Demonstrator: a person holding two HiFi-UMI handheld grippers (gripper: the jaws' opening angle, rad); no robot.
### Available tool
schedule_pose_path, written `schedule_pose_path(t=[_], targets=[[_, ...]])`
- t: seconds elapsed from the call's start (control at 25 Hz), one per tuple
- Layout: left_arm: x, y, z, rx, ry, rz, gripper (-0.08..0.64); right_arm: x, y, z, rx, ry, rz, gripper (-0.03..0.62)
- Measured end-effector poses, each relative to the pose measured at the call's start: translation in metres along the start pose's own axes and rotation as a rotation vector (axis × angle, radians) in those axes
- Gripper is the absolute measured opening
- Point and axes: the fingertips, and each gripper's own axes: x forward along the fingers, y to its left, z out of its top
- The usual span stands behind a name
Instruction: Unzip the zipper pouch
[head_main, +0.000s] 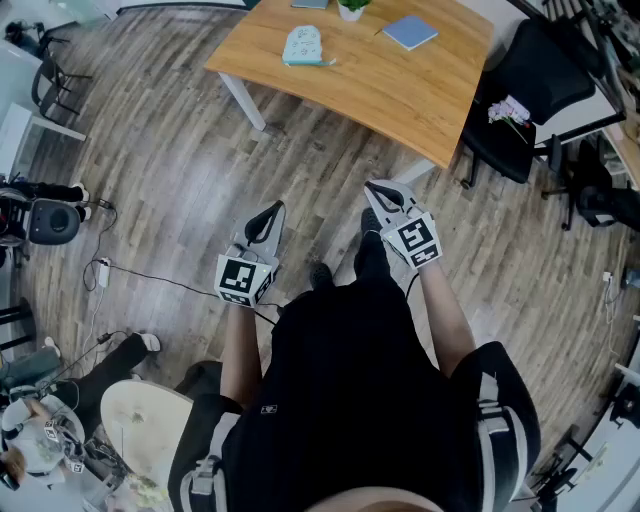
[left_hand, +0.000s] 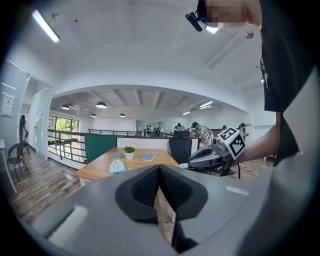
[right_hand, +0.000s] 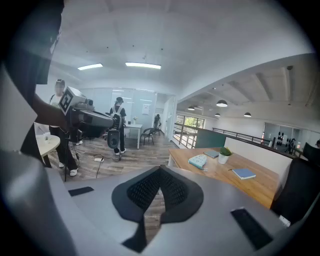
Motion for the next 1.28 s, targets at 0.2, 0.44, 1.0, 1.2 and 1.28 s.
schedule_pose_path(t=[0.2, 0.44, 1.0, 1.2, 1.28], targets=[[-0.015, -0.005, 0.005, -0.003, -0.016, -0.006, 0.0, -0.009, 0.017, 0.005, -0.009, 0.0, 0.001, 0.002], [-0.011, -0.006, 0.004, 0.02, -0.015, -0.009, 0.0, -0.014, 0.016, 0.002, -0.019, 0.007, -0.01, 0.002], [-0.01, -0.002, -0.001, 0.031, 0.003, -0.029, 0.0, -0.017, 0.011, 0.004, -0.02, 0.008, -0.069, 0.003], [-0.01, 0.001, -0.001, 0.033, 0.0, -0.03, 0.002, -0.016, 0.011, 0.006, -0.022, -0.001, -0.074, 0.004], [-0.01, 0.003, 0.0, 0.022, -0.004, -0.027, 0.002, -0.016, 0.011, 0.006, -0.022, -0.002, -0.075, 0.009]])
